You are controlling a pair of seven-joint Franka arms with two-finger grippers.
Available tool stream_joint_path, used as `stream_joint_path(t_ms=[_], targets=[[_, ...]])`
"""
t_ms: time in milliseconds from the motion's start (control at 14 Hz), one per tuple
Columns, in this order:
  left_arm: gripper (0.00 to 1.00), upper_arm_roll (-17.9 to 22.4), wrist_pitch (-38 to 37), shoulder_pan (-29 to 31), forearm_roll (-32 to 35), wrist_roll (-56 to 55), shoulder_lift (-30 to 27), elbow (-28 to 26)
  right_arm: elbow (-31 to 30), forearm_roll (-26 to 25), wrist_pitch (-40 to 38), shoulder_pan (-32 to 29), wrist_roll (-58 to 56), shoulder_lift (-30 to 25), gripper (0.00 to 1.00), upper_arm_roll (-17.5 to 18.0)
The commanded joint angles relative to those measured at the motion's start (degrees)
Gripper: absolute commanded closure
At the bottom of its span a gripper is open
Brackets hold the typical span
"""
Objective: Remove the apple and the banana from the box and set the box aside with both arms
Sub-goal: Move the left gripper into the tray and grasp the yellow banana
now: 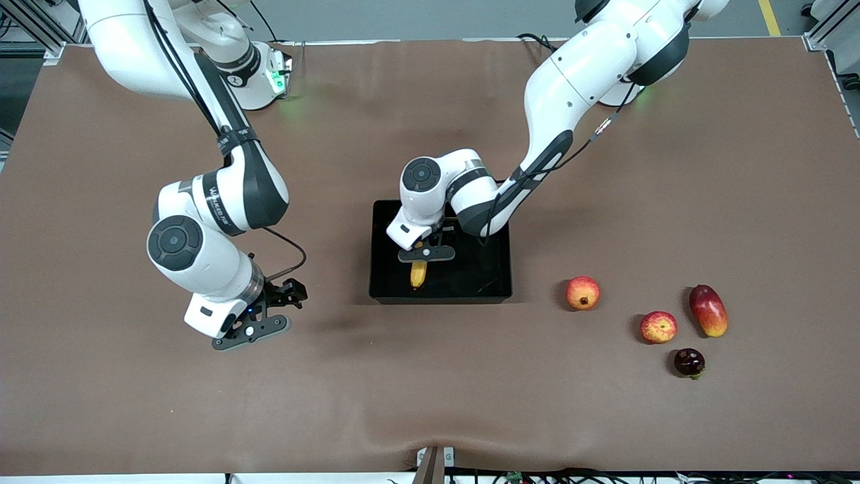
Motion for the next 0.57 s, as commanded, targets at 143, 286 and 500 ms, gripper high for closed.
stream_joint_path(t_ms=[143,286,500], targets=[[0.0,0.7,4.0,-1.8,1.4,-3.4,2.0,1.4,0.3,0.6,-1.4,1.5,0.3,0.7,0.0,-0.2],[0.13,2.2,4.5,-2.7,1.3,-3.3,2.1,1.4,-1.0,0.6,-1.4,1.7,0.0,0.7,0.0,-0.2],[0.91,2.4,4.5,-2.7,1.3,-3.1,1.7,1.5,-3.5,0.6,-1.4,2.8,0.4,0.2,0.0,-0.2]])
